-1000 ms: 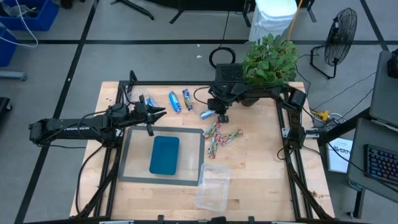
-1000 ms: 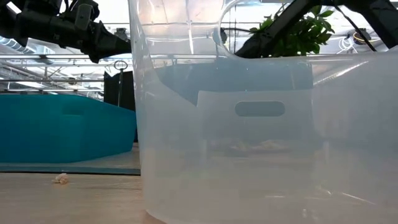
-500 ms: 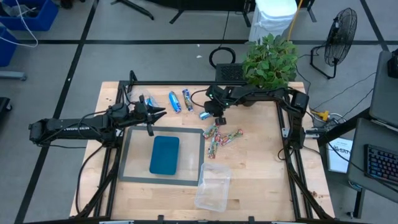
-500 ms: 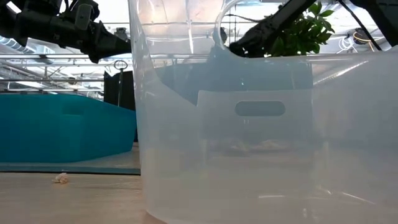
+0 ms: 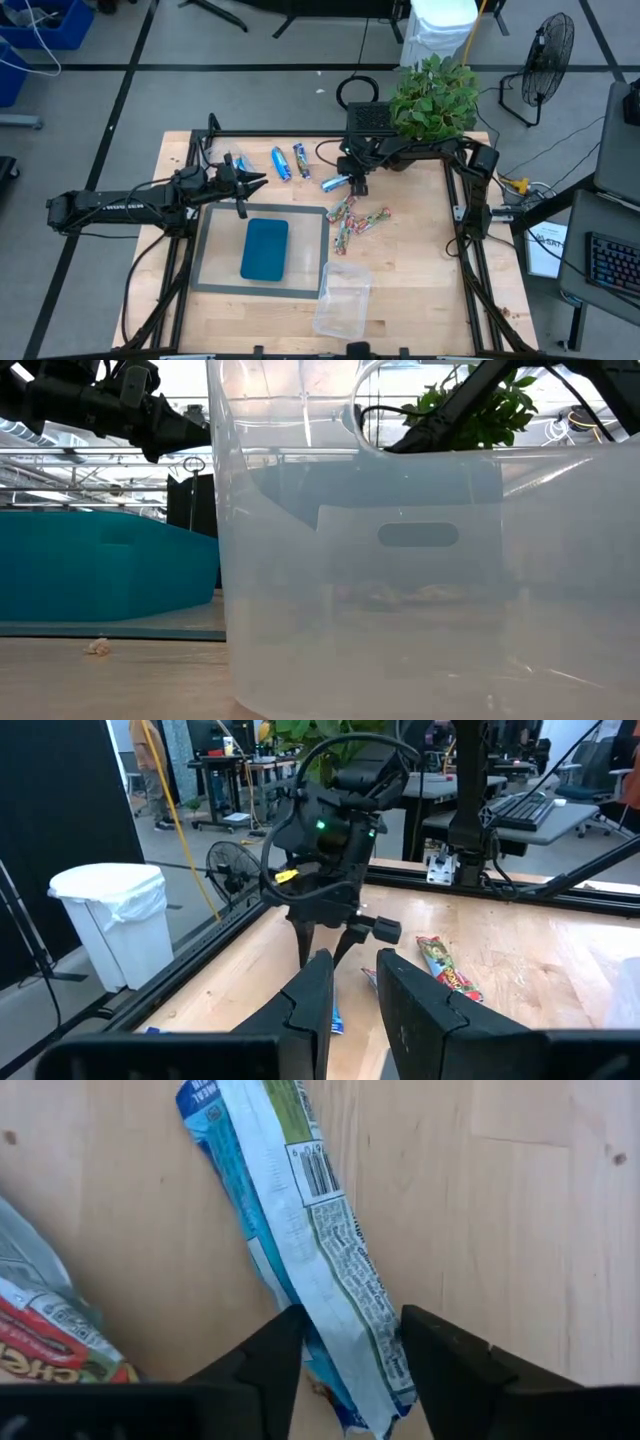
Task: Pick and place Granola Bars by type
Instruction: Put the bottom blue granola bar into the blue bin
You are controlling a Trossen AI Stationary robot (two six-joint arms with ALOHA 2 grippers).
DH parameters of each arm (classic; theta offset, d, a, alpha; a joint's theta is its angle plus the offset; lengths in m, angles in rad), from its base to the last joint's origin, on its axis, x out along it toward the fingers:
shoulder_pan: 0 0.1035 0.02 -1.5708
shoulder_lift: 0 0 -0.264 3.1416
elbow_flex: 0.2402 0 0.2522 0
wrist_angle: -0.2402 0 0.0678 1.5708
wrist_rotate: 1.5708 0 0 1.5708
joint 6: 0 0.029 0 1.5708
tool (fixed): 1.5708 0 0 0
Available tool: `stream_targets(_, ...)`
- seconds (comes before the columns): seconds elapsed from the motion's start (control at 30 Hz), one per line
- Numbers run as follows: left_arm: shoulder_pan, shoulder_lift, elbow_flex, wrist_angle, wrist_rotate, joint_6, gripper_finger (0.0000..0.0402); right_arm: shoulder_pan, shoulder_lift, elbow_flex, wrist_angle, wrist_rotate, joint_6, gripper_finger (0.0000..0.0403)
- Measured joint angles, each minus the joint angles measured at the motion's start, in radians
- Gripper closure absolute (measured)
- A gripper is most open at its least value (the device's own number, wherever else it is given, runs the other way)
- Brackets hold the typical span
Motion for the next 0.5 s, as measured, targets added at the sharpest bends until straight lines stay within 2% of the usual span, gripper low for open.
stream_targets(0.23,0.0,0.0,0.0,0.0,0.0,-0.004,0.0316,-0.006,-0.002,-0.029,0.009,-0.001,-0.007,0.0321)
stream_targets(0.37,0.0,0.0,0.0,0.0,0.0,-0.004,0.0316,0.0,-0.002,-0.029,0.008,-0.001,-0.026,0.0384)
stream_targets(0.5,0.0,0.0,0.0,0.0,0.0,-0.012,0.0316,0.016,-0.014,-0.031,0.009,0.002,-0.04,0.0396)
